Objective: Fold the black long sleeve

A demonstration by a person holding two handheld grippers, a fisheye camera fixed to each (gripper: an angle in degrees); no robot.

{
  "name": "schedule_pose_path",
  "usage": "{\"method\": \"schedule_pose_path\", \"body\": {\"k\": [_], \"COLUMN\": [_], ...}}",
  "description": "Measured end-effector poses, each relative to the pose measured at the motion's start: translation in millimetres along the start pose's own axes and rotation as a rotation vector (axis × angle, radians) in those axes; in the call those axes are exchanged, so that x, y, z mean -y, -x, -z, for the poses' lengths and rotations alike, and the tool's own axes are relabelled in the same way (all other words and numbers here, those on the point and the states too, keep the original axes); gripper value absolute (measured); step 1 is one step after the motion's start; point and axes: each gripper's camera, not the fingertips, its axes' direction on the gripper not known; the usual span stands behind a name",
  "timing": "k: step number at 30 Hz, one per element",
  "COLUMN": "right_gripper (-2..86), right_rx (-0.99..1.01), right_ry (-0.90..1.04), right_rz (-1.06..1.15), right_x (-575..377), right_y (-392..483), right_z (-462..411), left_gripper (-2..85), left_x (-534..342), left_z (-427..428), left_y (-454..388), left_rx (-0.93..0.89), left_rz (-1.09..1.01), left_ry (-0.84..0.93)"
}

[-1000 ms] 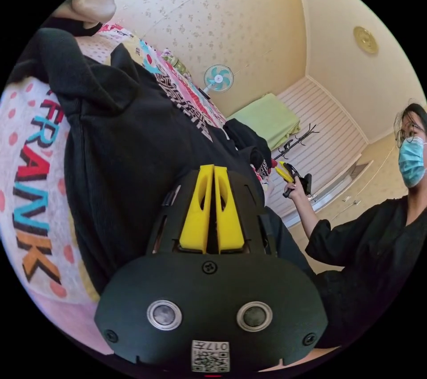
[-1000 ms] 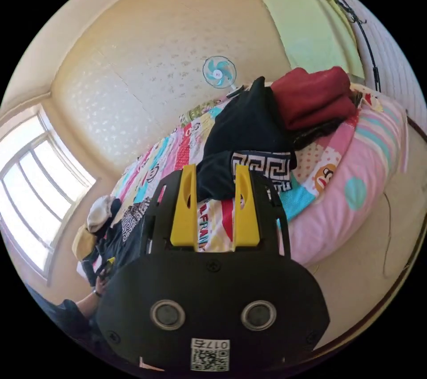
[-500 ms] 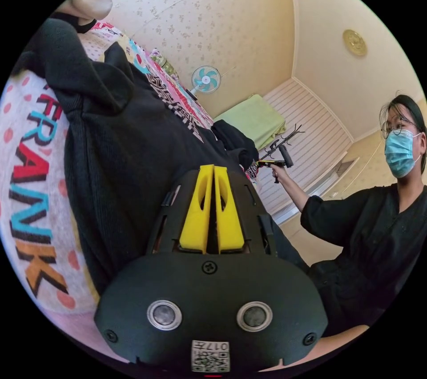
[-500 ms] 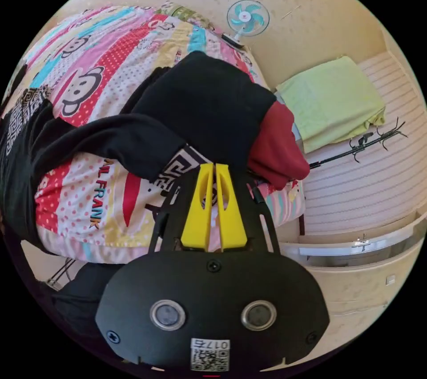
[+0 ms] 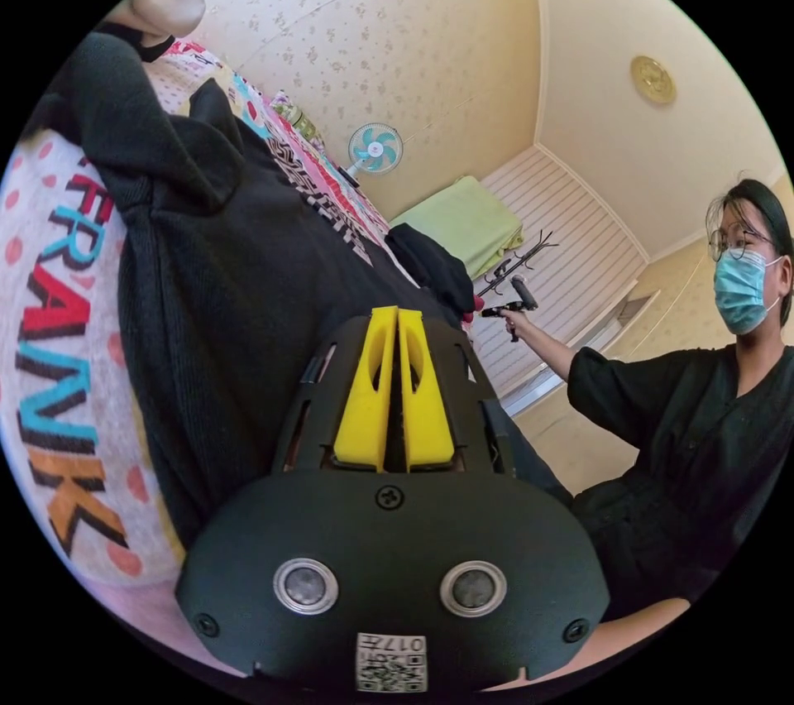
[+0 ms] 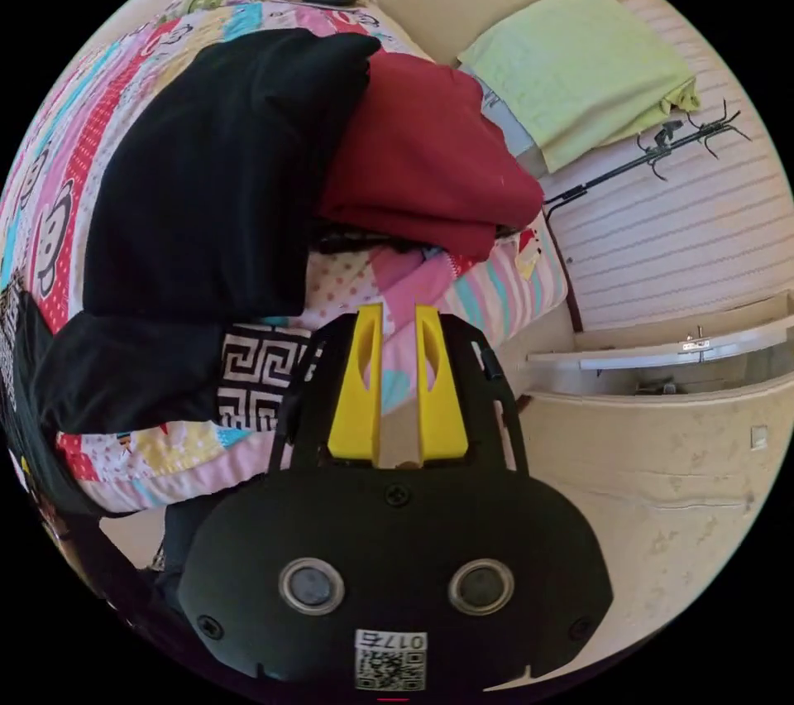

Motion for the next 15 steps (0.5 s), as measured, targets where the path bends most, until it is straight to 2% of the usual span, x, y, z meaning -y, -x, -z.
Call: {"method": "schedule_pose_path", "body": {"k": [3, 7, 11, 15], "right_gripper": [7.6, 9.3, 11.5, 11.1], "right_rx": [0.243, 0.627, 0.779, 0.835], "right_ry": [-0.097, -0.150, -0.160, -0.179], "right_rz": [-0.118, -0.396, -0.649, -0.796], "right_x": [-62, -149, -205, -219], "right_y": [-36, -96, -124, -139], "right_z": [5, -42, -91, -103], "left_gripper": [-1.0, -1.0, -1.0, -1.0], "left_x": [-2, -5, -7, -10], "left_z": [2, 4, 4, 4], "left_y": [-2, -4, -6, -9], "left_rx": [-0.001, -0.008, -0.009, -0.011], "left_rz": [-0.001, -0.004, 0.002, 0.003], "left_ry": [-0.001, -0.002, 0.001, 0.000]}}
